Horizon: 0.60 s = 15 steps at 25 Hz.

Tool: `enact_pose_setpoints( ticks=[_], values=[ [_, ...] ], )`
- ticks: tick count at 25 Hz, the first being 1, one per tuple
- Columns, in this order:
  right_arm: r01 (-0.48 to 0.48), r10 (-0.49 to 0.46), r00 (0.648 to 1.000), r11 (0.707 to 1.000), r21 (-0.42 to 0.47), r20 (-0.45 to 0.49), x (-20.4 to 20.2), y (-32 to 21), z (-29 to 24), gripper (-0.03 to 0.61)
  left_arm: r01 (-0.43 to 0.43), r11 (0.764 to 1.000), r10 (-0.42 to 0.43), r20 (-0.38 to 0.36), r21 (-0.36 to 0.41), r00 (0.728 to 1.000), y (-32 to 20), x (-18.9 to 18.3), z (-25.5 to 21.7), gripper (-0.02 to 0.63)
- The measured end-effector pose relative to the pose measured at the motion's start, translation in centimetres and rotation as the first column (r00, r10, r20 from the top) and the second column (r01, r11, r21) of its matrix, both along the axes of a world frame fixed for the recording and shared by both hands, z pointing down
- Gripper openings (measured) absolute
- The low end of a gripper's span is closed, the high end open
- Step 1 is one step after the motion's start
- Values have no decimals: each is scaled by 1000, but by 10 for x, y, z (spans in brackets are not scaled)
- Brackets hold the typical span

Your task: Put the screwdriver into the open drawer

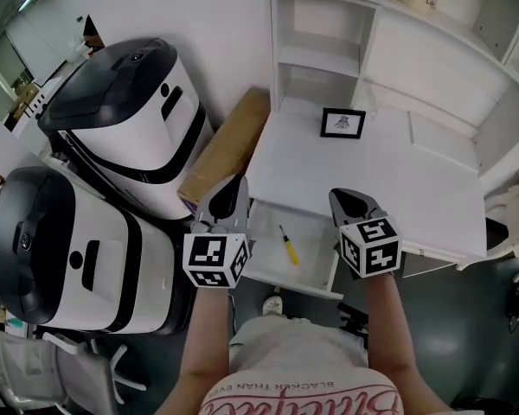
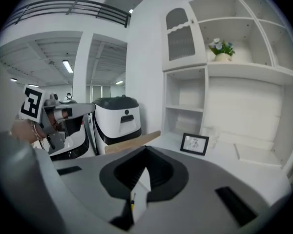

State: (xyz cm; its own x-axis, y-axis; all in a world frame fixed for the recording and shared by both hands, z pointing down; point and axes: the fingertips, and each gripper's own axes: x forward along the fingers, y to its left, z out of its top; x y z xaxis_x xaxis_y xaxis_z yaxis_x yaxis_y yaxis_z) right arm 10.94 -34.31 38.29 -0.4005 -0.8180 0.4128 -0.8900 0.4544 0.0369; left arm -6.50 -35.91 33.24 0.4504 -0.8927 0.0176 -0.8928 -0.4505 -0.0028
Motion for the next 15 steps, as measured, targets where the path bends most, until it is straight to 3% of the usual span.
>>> enact_pose_setpoints(
  ticks=[9, 15],
  values=[
    [-23, 10, 998, 975, 223, 60, 17, 6, -83, 6, 4, 992, -3, -3, 126, 1000, 1, 0, -51, 9],
    [-44, 15, 996, 935, 352, 86, 25, 17, -131, 6, 8, 975, -9, 4, 224, 1000, 6, 1, -91, 9]
  ],
)
